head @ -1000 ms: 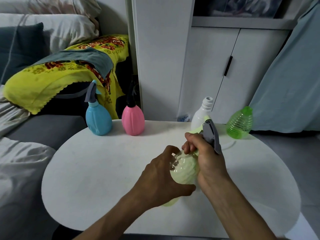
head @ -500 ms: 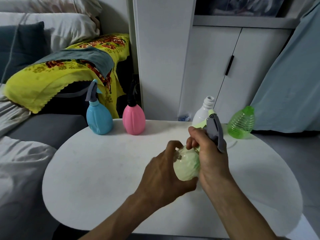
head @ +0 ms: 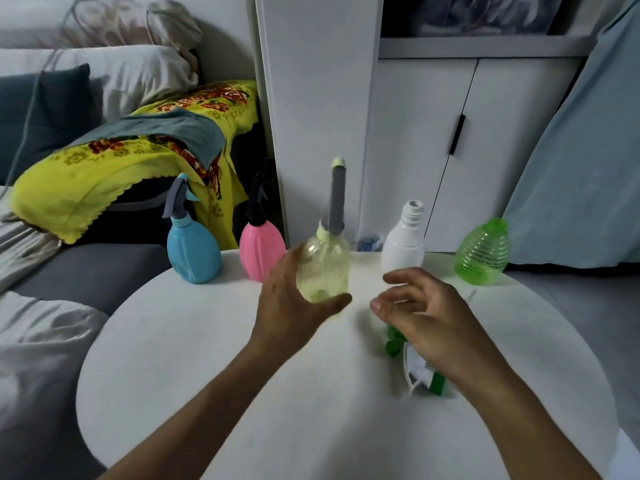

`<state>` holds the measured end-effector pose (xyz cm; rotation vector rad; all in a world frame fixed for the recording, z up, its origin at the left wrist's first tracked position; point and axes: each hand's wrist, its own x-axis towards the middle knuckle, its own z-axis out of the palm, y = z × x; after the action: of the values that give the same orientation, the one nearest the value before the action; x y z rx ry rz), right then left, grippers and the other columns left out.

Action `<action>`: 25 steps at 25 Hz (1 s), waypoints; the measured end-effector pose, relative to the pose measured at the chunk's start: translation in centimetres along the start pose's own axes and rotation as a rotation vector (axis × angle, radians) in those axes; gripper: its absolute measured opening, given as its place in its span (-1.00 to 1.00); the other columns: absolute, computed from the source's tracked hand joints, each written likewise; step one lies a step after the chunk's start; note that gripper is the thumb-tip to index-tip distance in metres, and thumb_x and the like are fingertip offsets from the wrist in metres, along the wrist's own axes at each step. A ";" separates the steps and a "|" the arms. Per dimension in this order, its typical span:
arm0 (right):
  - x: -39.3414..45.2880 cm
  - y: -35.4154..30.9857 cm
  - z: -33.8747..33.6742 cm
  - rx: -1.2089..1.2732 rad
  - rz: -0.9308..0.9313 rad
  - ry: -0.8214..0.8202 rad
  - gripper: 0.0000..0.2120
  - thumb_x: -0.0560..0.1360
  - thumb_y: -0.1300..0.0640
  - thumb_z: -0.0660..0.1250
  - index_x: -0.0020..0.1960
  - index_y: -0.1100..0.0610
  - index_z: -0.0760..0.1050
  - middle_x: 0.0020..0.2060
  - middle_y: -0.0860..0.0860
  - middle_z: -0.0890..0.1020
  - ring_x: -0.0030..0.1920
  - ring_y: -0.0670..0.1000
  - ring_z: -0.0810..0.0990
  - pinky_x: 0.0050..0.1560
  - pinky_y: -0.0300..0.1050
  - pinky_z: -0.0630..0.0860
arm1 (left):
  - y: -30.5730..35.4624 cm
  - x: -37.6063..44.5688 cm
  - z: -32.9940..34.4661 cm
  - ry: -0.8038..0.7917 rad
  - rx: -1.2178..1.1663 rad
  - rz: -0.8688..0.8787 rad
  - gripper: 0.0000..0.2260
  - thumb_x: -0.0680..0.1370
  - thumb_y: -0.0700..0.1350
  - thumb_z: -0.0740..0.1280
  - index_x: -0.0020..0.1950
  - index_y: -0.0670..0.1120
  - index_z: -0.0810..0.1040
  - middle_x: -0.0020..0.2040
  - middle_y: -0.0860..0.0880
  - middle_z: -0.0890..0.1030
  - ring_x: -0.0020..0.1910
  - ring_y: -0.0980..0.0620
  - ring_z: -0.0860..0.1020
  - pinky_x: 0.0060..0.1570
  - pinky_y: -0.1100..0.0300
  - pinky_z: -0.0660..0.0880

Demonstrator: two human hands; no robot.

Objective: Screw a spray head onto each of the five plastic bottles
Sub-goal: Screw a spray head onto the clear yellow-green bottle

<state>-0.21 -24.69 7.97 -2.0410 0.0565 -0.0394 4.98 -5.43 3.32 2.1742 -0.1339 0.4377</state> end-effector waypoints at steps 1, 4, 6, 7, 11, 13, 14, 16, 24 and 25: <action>-0.2 0.2 -0.2 -0.138 -0.042 0.025 -0.73 0.43 -0.11 0.46 0.09 -0.14 0.53 -0.07 -0.19 0.68 0.00 -0.14 0.63 0.06 -0.04 0.56 | 0.1 1.4 0.8 0.005 -0.043 -0.029 -0.17 0.23 0.12 0.63 0.41 0.07 0.32 0.21 0.11 0.49 0.18 0.05 0.47 0.11 0.07 0.52; -0.7 0.5 -0.4 -0.351 -0.121 0.050 -0.78 0.44 -0.16 0.40 0.03 -0.12 0.55 -0.15 -0.23 0.66 -0.10 -0.18 0.63 0.00 -0.10 0.55 | -0.1 5.3 4.2 0.032 -0.223 -0.135 -0.18 0.25 0.01 0.65 0.40 0.05 0.31 0.25 0.05 0.52 0.21 0.01 0.50 0.18 -0.04 0.54; -0.7 0.7 -1.0 -0.357 -0.107 0.055 -0.80 0.44 -0.17 0.39 -0.02 -0.11 0.56 -0.21 -0.23 0.66 -0.17 -0.20 0.62 -0.08 -0.13 0.57 | -0.9 7.0 6.5 0.057 -0.255 -0.189 -0.17 0.25 -0.02 0.65 0.40 0.00 0.31 0.25 0.02 0.54 0.22 -0.03 0.52 0.21 -0.07 0.52; -0.6 0.9 -1.6 -0.359 -0.095 0.068 -0.82 0.43 -0.17 0.40 -0.04 -0.11 0.56 -0.24 -0.23 0.65 -0.19 -0.19 0.62 -0.13 -0.11 0.58 | -1.5 7.6 7.4 0.063 -0.245 -0.203 -0.18 0.25 -0.03 0.65 0.39 -0.01 0.31 0.24 0.02 0.54 0.21 -0.04 0.53 0.20 -0.07 0.52; 0.4 2.0 -4.2 -0.406 -0.049 0.163 -0.85 0.42 -0.17 0.40 -0.13 -0.11 0.57 -0.30 -0.24 0.65 -0.25 -0.22 0.61 -0.17 -0.12 0.54 | -3.6 8.3 9.3 0.059 -0.235 -0.158 -0.21 0.26 -0.03 0.63 0.38 0.02 0.30 0.14 0.11 0.51 0.12 0.01 0.54 0.06 0.09 0.55; 0.5 2.4 -5.0 -0.416 -0.022 0.175 -0.85 0.41 -0.17 0.40 -0.14 -0.11 0.56 -0.30 -0.23 0.66 -0.25 -0.22 0.60 -0.17 -0.11 0.53 | -4.0 8.3 9.6 0.060 -0.259 -0.142 -0.22 0.26 -0.03 0.63 0.36 0.05 0.31 0.13 0.12 0.52 0.10 0.04 0.55 0.02 0.15 0.54; 0.5 2.6 -5.1 -0.425 -0.007 0.165 -0.85 0.42 -0.16 0.40 -0.13 -0.10 0.56 -0.29 -0.23 0.66 -0.24 -0.22 0.60 -0.17 -0.10 0.53 | -4.2 8.3 9.7 0.060 -0.268 -0.143 -0.23 0.26 -0.04 0.63 0.36 0.05 0.31 0.13 0.12 0.52 0.11 0.03 0.55 0.02 0.15 0.54; 0.6 2.8 -5.3 -0.434 0.015 0.148 -0.86 0.44 -0.14 0.40 -0.11 -0.10 0.56 -0.27 -0.23 0.65 -0.22 -0.22 0.60 -0.16 -0.10 0.52 | -4.3 8.4 9.7 0.060 -0.287 -0.152 -0.22 0.26 -0.05 0.63 0.38 0.05 0.30 0.16 0.09 0.52 0.15 0.00 0.55 0.09 0.06 0.56; 1.4 4.2 -5.7 -0.475 0.067 0.087 -0.85 0.46 -0.15 0.39 -0.07 -0.10 0.55 -0.22 -0.23 0.64 -0.18 -0.13 0.61 -0.11 -0.08 0.53 | -4.2 7.6 9.9 -0.001 -0.318 -0.236 -0.12 0.25 -0.05 0.65 0.44 0.06 0.25 0.24 0.05 0.52 0.20 -0.01 0.54 0.18 -0.02 0.54; 1.7 4.4 -5.7 -0.485 0.085 0.073 -0.85 0.46 -0.14 0.39 -0.06 -0.09 0.55 -0.20 -0.21 0.65 -0.15 -0.09 0.61 -0.06 -0.06 0.54 | -4.2 6.9 9.6 -0.024 -0.328 -0.286 -0.09 0.26 -0.04 0.65 0.48 0.02 0.22 0.32 0.00 0.49 0.26 -0.04 0.51 0.24 -0.04 0.51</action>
<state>1.10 -31.86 6.67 -2.5192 0.2160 -0.0500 14.99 -10.17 -2.60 1.8397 0.0874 0.2084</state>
